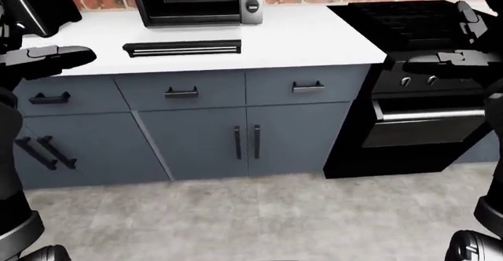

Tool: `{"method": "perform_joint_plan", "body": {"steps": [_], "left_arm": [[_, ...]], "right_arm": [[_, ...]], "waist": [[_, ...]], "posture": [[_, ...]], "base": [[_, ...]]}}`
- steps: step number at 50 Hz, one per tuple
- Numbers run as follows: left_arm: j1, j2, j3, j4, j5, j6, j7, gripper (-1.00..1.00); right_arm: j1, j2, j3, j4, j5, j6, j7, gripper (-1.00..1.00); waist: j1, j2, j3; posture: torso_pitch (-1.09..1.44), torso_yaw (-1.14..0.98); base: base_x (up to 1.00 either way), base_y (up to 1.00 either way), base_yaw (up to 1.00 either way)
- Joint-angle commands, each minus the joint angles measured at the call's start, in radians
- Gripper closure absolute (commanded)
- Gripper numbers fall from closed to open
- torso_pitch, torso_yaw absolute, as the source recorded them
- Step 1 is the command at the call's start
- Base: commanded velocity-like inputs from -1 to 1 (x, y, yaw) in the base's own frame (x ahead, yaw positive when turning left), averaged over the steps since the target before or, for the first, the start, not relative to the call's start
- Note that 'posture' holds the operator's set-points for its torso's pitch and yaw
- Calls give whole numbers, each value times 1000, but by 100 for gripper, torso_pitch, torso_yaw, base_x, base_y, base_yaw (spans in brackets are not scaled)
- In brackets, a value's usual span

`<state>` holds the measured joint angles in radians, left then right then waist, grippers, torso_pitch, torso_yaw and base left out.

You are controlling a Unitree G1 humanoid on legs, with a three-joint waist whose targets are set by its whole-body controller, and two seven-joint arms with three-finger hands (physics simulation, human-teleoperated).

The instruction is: Close the toaster oven door.

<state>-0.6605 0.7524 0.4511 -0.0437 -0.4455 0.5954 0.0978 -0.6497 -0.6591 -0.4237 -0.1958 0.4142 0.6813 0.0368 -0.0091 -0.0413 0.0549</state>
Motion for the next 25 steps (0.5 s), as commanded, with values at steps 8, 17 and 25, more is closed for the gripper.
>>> {"method": "perform_joint_plan", "body": {"steps": [8, 17, 25], "left_arm": [[-31, 33, 20, -17, -4, -20, 3, -100], [-29, 35, 21, -20, -10, -16, 7, -100], [-33, 37, 19, -17, -13, -15, 9, -100]], "right_arm": [[-30, -19, -2, -28, 6, -18, -2, -100], [-32, -20, -1, -29, 6, -16, -3, -100], [-40, -23, 2, -35, 8, -9, -2, -100]], "waist": [[2, 32, -23], [3, 99, -32], [14, 4, -25]], "posture": [[0, 0], [0, 0], [0, 0]], "base": [[12, 27, 0], [12, 28, 0], [12, 27, 0]]}}
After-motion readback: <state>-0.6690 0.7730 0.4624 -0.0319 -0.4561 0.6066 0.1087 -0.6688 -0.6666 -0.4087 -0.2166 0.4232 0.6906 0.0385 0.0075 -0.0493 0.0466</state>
